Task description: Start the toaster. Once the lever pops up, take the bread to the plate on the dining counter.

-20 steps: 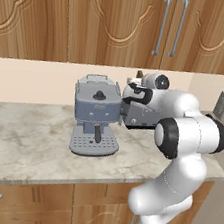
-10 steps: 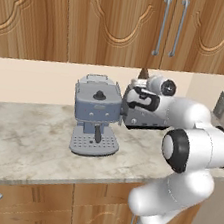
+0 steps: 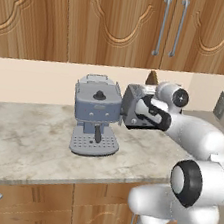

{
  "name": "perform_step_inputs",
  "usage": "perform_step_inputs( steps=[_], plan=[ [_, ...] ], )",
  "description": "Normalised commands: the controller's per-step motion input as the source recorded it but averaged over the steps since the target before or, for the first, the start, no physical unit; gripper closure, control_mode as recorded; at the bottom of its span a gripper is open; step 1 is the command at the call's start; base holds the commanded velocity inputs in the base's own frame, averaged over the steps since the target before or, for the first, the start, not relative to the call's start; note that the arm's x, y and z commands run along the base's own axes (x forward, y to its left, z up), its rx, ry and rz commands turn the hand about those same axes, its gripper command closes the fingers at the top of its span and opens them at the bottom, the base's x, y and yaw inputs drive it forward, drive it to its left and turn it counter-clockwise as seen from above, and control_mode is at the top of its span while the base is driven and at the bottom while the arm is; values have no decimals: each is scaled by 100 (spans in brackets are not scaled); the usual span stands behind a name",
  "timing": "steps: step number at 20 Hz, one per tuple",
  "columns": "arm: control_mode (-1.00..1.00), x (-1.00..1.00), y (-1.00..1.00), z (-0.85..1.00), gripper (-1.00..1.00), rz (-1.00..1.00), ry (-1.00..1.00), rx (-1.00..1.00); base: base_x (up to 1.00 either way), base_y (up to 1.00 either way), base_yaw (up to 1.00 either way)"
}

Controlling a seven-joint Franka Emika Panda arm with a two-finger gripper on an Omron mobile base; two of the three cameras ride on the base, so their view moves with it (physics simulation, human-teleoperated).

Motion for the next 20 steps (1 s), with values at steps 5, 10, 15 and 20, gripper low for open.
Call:
perform_step_inputs(
  steps=[5,10,15,20],
  plan=[
    [-100,-98,0,22,100,-3,15,0,0,0,0],
    [-100,-95,0,27,100,-3,30,0,0,0,0],
    [-100,-97,0,18,100,-1,33,0,0,0,0],
    [-100,-99,0,6,100,-2,27,1,0,0,0]
  ],
)
